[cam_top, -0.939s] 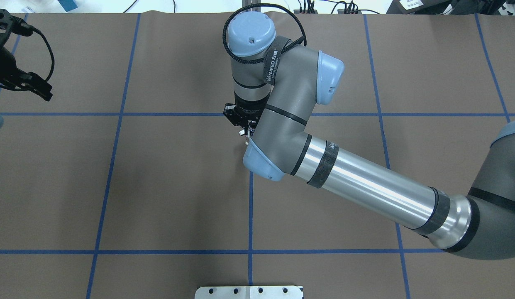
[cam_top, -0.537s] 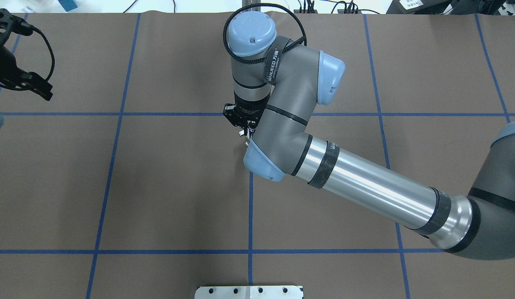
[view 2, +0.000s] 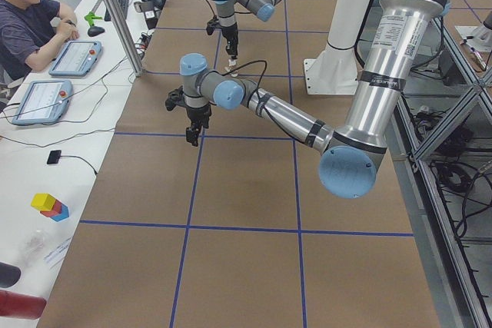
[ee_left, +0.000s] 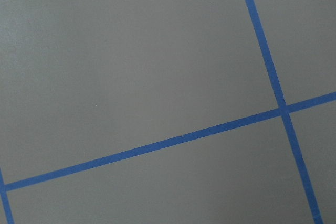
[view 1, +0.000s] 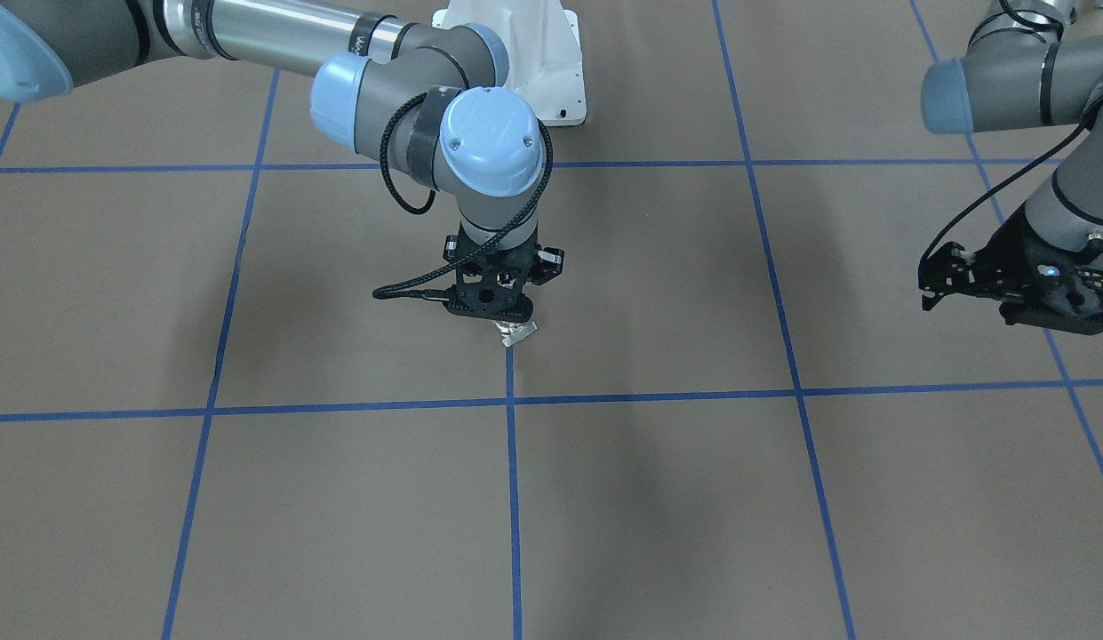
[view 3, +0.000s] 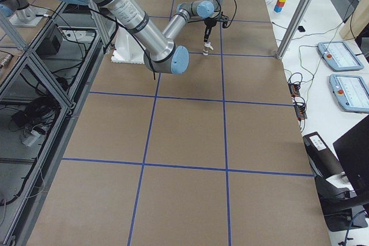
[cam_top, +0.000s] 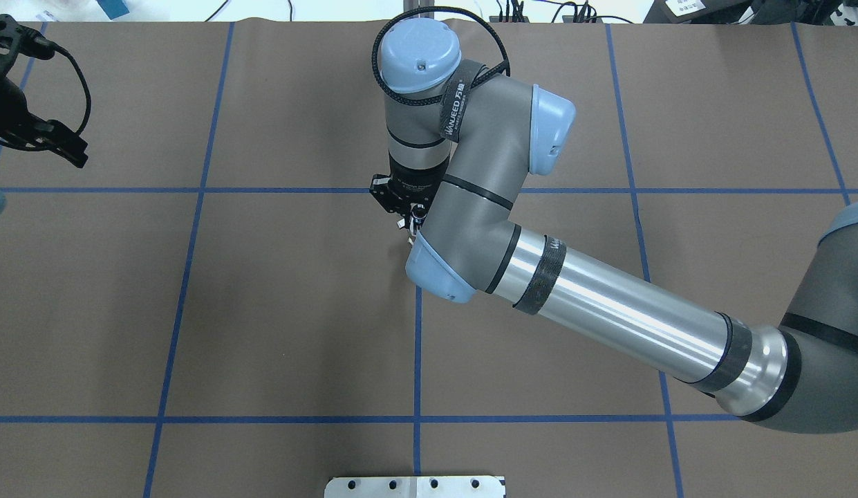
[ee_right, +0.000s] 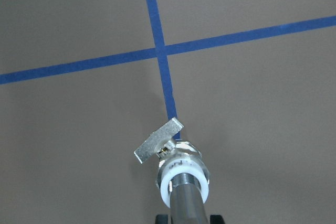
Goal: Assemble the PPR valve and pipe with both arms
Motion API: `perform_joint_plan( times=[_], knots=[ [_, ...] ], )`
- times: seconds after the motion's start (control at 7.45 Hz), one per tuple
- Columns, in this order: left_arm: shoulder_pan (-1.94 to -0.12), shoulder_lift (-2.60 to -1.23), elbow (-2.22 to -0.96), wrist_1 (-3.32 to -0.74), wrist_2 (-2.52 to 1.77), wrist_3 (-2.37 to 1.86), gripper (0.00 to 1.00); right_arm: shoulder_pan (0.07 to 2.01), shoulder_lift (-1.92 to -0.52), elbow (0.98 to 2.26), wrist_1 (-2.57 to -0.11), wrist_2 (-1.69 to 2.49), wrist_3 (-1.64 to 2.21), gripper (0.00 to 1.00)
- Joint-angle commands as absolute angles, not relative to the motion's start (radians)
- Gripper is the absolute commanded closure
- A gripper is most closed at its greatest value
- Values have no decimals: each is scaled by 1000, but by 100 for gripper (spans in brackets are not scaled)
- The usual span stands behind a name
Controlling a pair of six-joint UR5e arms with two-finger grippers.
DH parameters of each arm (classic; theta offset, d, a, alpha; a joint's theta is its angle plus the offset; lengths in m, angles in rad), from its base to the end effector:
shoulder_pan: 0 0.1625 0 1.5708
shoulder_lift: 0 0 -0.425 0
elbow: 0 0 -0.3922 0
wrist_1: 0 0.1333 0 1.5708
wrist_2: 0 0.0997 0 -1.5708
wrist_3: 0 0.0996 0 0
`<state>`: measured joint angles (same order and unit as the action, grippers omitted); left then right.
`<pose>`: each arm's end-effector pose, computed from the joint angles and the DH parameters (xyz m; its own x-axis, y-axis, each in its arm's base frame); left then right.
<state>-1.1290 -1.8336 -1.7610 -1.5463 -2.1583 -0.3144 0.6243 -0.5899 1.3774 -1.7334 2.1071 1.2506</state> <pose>0.1809 -0.5651 0.4352 0.7422 0.2822 -0.6079 -0.1676 0.9564 0.2392 -0.5692 -0.5116 0.1321 0.7064 0.1754 0.6857 -0.0396 0.9771 -0.2092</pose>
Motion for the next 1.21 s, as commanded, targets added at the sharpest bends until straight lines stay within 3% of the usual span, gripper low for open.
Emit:
perform_joint_plan(
  times=[0.0,0.67,0.8,1.07],
  knots=[
    [-1129,-1833,-1761,-1546,-2158,-314,0,624,-591,1378,-1733,2111,1252,100],
    [-1129,-1833,-1758,-1548,-2158,-314,0,626,-595,1378,-1730,2131,1259,100],
    [-1129,-1833,-1758,-1548,-2158,-314,0,626,-597,1379,-1730,2132,1261,91],
    [-1129,-1833,-1758,-1546,-2158,-314,0,624,-600,1381,-1730,2129,1266,16]
  ],
)
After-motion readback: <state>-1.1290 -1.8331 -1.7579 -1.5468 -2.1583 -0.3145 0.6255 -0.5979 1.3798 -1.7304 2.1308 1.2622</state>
